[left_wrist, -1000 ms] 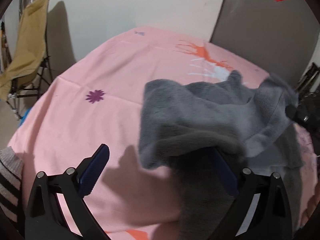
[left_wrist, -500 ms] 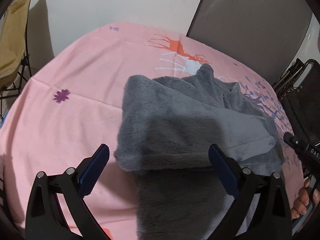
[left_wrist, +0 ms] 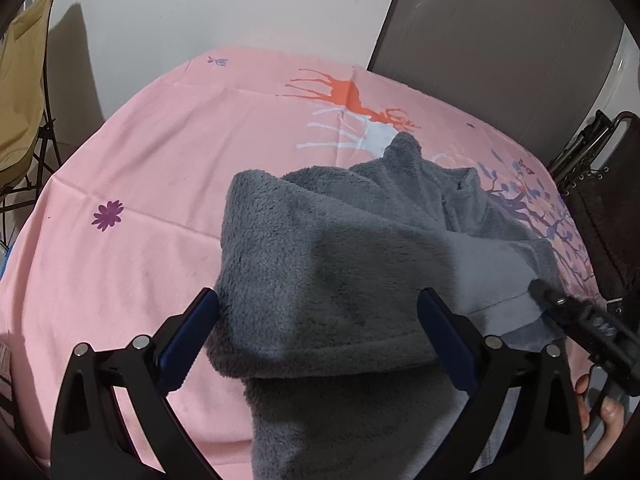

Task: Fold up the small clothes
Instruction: 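Fold the hem up toward the collar and smooth it with both grippers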

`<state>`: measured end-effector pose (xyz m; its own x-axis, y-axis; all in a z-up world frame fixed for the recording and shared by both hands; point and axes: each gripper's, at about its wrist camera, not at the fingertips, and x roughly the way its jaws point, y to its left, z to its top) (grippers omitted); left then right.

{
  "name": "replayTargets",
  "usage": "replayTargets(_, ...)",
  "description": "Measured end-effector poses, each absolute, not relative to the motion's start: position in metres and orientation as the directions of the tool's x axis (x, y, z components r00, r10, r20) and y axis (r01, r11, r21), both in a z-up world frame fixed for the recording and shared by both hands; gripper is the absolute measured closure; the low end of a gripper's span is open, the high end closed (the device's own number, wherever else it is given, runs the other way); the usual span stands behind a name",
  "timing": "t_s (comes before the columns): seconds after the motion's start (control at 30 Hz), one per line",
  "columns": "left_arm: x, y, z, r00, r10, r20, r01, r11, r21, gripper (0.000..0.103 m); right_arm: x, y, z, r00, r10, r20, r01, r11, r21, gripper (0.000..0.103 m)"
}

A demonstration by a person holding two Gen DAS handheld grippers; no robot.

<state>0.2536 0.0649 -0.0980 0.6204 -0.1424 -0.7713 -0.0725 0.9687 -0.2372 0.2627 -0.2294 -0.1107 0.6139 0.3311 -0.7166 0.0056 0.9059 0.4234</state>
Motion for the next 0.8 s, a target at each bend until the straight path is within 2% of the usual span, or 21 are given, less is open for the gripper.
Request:
replayTargets(0.03, 0.255, 0.065, -0.099, 0.618, -0.139, -0.774, -0.073, 0.97, -0.233, 0.006, 0.262, -0.229, -0.112, 0.617, 0.335, -0.712, 0.003, 0.904, 0.427, 0.09)
replayTargets(0.13, 0.255, 0.066, -0.098, 0.62, -0.135, -0.773, -0.073, 0.971, -0.229, 0.006, 0.251, -0.236, -0.099, 0.666, 0.334, -0.667, -0.011, 0.898, 0.439, 0.092)
replayTargets(0.3, 0.255, 0.074, -0.093, 0.639, -0.143, -0.756, -0.071, 0.968, -0.243, 0.006, 0.239, -0.263, -0.079, 0.718, 0.288, -0.633, 0.009, 0.906, 0.423, 0.092)
replayTargets(0.4, 0.259, 0.076, -0.099, 0.623, -0.137, -0.77, -0.088, 0.966, -0.243, 0.006, 0.24, -0.282, -0.088, 0.715, 0.26, -0.649, 0.057, 0.903, 0.425, 0.092)
replayTargets(0.5, 0.264, 0.076, -0.107, 0.596, -0.121, -0.794, -0.099, 0.97, -0.223, 0.006, 0.244, -0.294, -0.106, 0.683, 0.29, -0.67, 0.09, 0.877, 0.471, 0.092)
replayTargets(0.7, 0.272, 0.08, -0.123, 0.531, -0.059, -0.845, -0.154, 0.974, -0.165, 0.007, 0.25, -0.293, -0.121, 0.652, 0.279, -0.705, 0.107, 0.886, 0.45, 0.092)
replayTargets(0.8, 0.266, 0.075, -0.103, 0.588, -0.069, -0.806, -0.126, 0.977, -0.175, 0.009, 0.243, -0.297, -0.102, 0.706, 0.179, -0.686, 0.17, 0.897, 0.409, 0.08)
